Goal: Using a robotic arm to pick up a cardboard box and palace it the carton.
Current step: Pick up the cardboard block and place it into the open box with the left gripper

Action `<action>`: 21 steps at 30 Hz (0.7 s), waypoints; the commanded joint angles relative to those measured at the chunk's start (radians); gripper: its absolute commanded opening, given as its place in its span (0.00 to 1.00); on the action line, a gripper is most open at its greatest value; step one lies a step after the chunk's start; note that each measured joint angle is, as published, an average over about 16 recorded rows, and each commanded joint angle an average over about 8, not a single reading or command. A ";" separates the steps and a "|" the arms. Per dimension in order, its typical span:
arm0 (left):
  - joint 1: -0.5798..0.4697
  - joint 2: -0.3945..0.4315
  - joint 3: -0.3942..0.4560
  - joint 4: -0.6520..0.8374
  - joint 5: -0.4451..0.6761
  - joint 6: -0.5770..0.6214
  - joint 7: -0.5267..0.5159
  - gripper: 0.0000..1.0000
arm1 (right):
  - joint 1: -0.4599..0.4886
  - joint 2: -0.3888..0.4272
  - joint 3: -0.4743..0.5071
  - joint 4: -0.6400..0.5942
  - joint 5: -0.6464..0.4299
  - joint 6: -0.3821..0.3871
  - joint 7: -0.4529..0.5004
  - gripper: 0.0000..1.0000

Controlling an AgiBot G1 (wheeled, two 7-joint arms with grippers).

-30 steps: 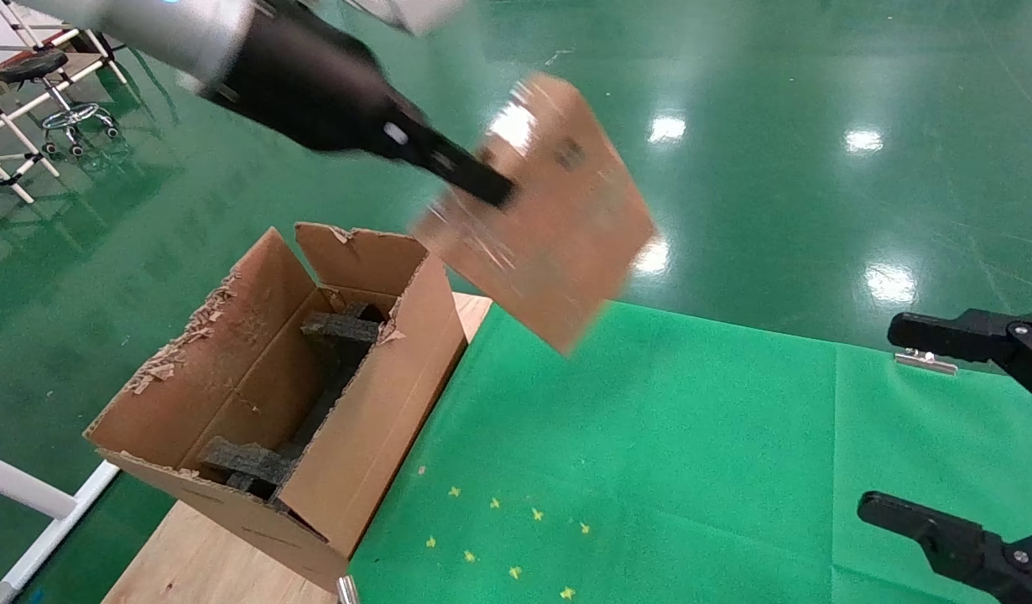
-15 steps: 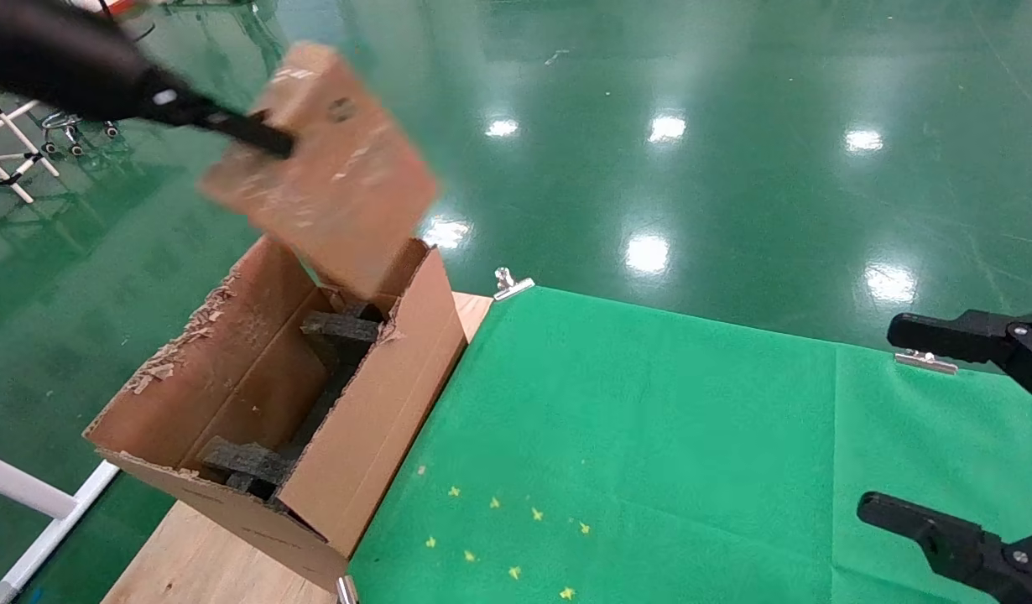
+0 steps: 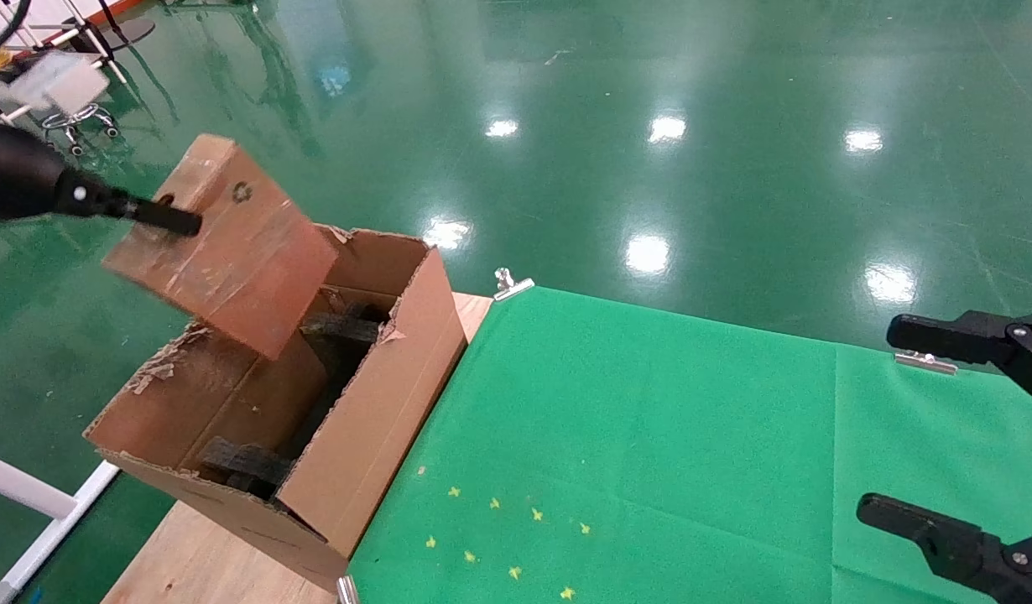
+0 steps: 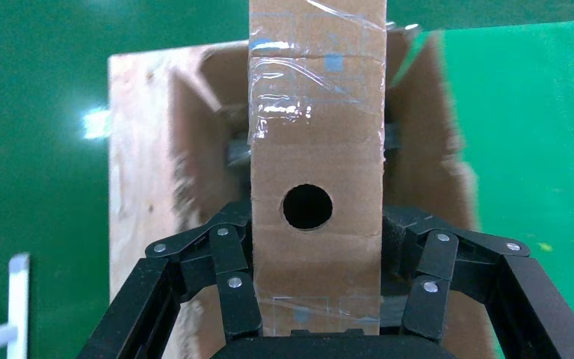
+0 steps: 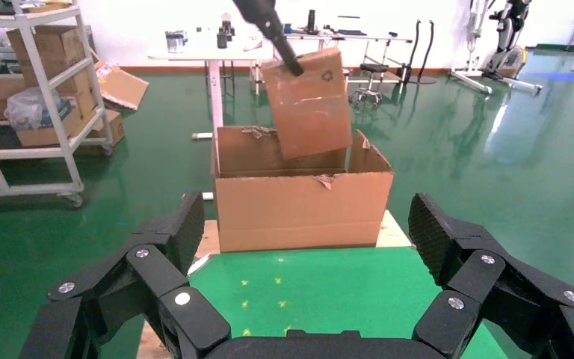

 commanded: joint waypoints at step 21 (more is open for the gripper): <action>0.190 -0.014 -0.051 0.120 -0.073 -0.279 0.055 0.00 | 0.000 0.000 0.000 0.000 0.000 0.000 0.000 1.00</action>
